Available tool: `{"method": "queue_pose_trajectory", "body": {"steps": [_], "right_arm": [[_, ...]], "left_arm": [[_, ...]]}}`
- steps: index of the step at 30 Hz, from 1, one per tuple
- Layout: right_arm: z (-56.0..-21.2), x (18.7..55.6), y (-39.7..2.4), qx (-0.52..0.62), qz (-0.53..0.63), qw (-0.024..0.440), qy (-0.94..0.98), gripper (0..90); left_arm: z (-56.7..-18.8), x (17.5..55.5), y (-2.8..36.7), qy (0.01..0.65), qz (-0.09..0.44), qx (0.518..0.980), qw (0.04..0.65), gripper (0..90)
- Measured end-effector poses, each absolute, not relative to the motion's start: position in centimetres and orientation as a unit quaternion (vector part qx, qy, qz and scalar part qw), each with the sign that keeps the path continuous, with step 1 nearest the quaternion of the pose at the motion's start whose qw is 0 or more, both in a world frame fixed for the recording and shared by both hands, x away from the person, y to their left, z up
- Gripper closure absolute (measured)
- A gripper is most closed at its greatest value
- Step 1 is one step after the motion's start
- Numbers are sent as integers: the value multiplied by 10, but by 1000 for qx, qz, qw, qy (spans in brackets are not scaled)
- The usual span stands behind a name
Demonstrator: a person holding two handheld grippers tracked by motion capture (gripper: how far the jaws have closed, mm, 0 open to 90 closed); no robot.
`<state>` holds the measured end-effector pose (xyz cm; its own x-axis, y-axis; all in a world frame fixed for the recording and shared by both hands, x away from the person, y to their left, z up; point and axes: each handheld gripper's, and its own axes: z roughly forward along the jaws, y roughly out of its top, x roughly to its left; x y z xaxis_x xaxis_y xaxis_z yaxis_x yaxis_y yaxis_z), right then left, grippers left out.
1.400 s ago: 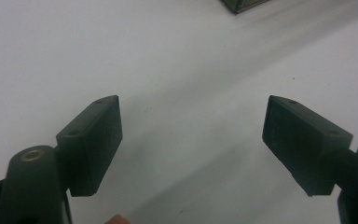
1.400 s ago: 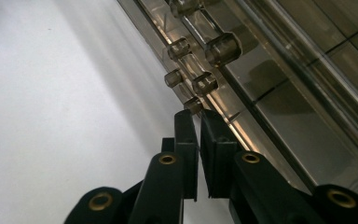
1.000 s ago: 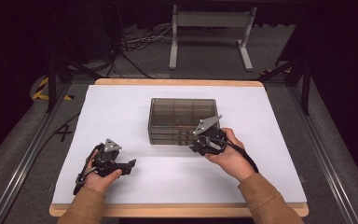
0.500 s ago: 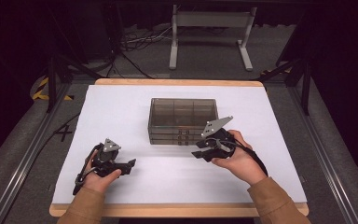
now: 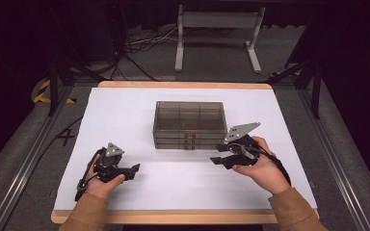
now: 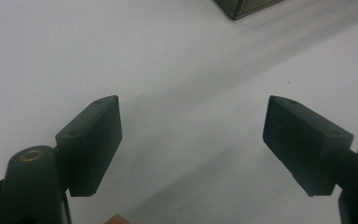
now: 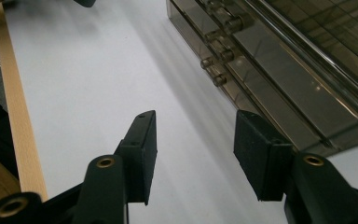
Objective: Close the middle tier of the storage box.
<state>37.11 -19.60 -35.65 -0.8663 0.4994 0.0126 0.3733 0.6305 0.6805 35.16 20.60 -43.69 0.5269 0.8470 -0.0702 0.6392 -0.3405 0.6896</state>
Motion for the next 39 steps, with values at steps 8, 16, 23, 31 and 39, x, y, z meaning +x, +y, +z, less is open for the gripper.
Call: {"method": "queue_pose_trajectory", "body": {"steps": [8, 16, 23, 31, 39], "right_arm": [[-364, 370, -220, 269, 354, 101, 890, 467], [-374, 369, -237, 291, 345, 116, 885, 432], [-383, 370, -250, 310, 342, 126, 878, 426], [-397, 372, -265, 335, 338, 130, 870, 425], [-412, 375, -275, 354, 333, 130, 864, 425]], "left_arm": [[-437, 352, 207, 464, 151, 803, 341, 201], [-438, 352, 208, 466, 150, 802, 341, 201], [-439, 353, 208, 467, 151, 803, 337, 201], [-440, 354, 208, 469, 151, 803, 334, 201], [-442, 354, 208, 471, 151, 803, 332, 201]]}}
